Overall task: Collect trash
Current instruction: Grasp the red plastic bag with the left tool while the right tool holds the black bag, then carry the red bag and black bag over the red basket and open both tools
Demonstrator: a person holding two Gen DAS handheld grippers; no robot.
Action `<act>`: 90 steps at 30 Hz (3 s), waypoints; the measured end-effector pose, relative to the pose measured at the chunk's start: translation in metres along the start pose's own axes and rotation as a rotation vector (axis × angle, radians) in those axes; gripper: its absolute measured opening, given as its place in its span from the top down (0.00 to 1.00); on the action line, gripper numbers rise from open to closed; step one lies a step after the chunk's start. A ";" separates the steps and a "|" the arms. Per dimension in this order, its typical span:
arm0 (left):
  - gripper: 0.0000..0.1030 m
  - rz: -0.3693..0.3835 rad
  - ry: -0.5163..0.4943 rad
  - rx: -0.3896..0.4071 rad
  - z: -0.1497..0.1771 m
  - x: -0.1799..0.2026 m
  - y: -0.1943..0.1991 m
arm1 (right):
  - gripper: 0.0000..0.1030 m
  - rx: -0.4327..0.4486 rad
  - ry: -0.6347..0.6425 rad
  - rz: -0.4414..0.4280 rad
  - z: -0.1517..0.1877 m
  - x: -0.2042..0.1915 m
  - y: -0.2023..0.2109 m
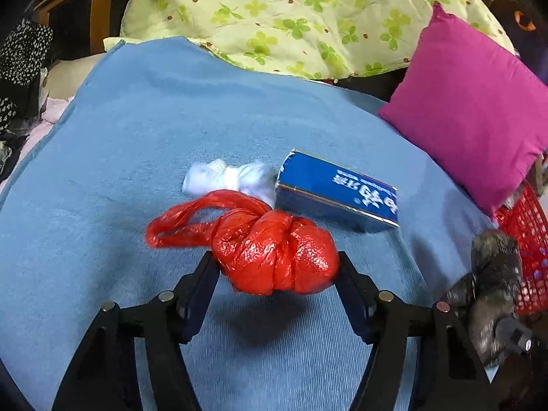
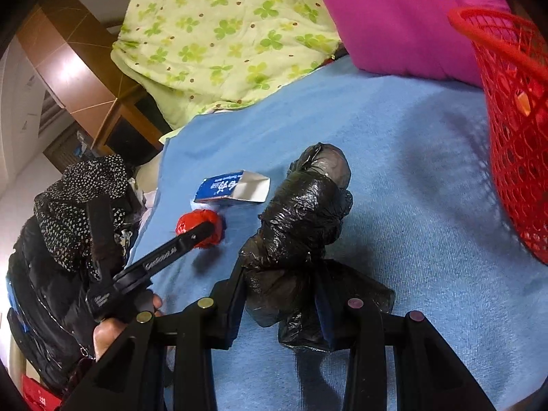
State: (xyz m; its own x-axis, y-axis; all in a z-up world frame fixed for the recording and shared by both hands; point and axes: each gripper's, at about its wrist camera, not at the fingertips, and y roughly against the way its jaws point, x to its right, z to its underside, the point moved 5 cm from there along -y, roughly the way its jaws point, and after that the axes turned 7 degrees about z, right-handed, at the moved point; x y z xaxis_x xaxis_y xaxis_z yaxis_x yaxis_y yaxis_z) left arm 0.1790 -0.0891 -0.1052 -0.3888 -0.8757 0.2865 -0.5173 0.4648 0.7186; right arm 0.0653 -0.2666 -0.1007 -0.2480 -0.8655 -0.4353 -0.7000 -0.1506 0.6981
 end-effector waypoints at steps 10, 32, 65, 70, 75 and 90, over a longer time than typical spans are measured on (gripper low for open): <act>0.33 0.011 -0.080 0.057 0.020 0.009 0.053 | 0.62 0.052 0.032 -0.015 -0.003 -0.011 0.020; 0.33 -0.124 -0.209 0.118 0.053 0.076 0.093 | 0.62 0.166 0.098 -0.013 -0.016 -0.007 0.063; 0.33 -0.301 -0.361 0.228 0.026 0.146 0.130 | 0.62 0.318 0.167 -0.046 -0.021 -0.003 0.118; 0.33 -0.304 -0.376 0.239 0.024 0.152 0.133 | 0.62 0.343 0.169 -0.049 -0.023 -0.002 0.126; 0.33 -0.304 -0.384 0.246 0.022 0.157 0.136 | 0.62 0.361 0.163 -0.051 -0.026 0.003 0.133; 0.33 -0.303 -0.428 0.272 0.012 0.184 0.145 | 0.62 0.440 0.163 -0.032 -0.031 0.019 0.165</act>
State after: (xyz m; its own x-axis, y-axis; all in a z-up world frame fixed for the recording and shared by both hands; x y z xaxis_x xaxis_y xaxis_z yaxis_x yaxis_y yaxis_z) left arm 0.0232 -0.1814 0.0443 -0.4371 -0.8702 -0.2276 -0.8080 0.2687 0.5242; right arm -0.0343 -0.3230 0.0241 -0.1378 -0.9329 -0.3326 -0.9316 0.0081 0.3634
